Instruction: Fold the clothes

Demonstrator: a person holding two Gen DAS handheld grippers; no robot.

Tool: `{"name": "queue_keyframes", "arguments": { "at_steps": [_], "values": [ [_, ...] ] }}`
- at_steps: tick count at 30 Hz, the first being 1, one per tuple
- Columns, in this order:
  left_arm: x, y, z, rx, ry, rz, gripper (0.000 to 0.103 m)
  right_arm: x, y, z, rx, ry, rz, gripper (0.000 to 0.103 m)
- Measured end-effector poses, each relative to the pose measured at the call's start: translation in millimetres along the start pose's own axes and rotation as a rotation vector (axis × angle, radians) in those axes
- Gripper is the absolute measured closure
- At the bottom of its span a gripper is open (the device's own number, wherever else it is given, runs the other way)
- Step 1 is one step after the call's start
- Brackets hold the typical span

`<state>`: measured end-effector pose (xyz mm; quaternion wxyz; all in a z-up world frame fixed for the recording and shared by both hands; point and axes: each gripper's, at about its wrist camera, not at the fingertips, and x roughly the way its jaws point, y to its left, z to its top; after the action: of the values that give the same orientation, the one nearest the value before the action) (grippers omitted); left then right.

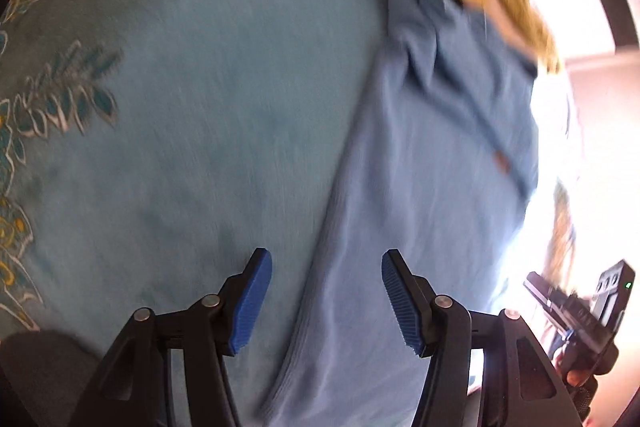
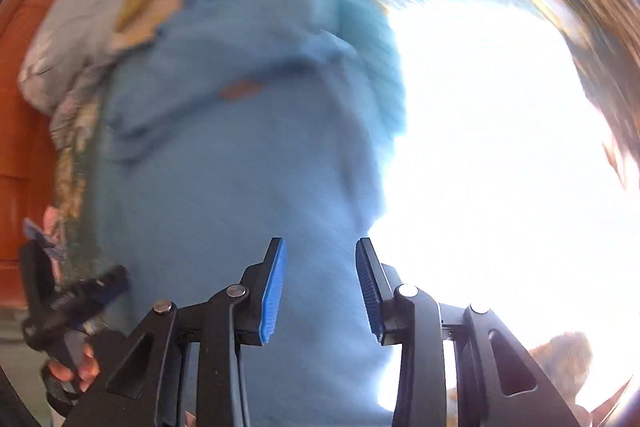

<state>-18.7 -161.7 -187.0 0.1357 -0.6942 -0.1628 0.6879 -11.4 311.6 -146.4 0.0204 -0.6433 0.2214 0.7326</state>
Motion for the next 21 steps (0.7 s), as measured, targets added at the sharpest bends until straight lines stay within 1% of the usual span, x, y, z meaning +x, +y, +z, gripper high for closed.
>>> {"name": "queue_keyframes", "arguments": {
  "at_steps": [1,4,6,9,12,14,18,19,20,21],
  "values": [
    [2.2,-1.4,-6.2,0.010,0.012,0.004,0.042,0.3,-20.8,-13.0,0.040,0.013,-0.010,0.066],
    [3.7,-2.1,-21.1,0.017,0.058,-0.011,0.041,-1.1,-62.1,-42.2,0.150,0.007,0.032,0.066],
    [5.3,0.3,-29.9,0.007,0.091,-0.034,0.041,-1.8,-75.6,-54.9,0.198,-0.007,0.110,0.065],
    [9.0,9.0,-44.9,-0.039,0.138,-0.083,0.041,-0.7,-76.7,-61.0,0.193,0.000,0.163,0.061],
    [9.4,21.3,-58.6,-0.103,0.151,-0.140,0.042,1.7,-74.7,-65.3,0.180,0.023,0.209,0.061],
    [10.5,27.2,-67.1,-0.120,0.168,-0.159,0.041,3.3,-74.0,-70.8,0.172,0.044,0.251,0.061],
    [11.6,36.2,-80.4,-0.149,0.192,-0.192,0.042,5.8,-74.0,-83.6,0.156,0.063,0.297,0.062],
    [10.9,37.4,-81.9,-0.153,0.190,-0.196,0.042,4.6,-75.6,-85.0,0.167,0.057,0.305,0.063],
    [10.1,38.1,-83.1,-0.153,0.185,-0.198,0.044,3.9,-77.3,-85.6,0.180,0.056,0.306,0.071],
    [9.3,38.8,-84.2,-0.154,0.180,-0.199,0.044,4.2,-78.9,-85.6,0.192,0.063,0.300,0.084]
  ]
}}
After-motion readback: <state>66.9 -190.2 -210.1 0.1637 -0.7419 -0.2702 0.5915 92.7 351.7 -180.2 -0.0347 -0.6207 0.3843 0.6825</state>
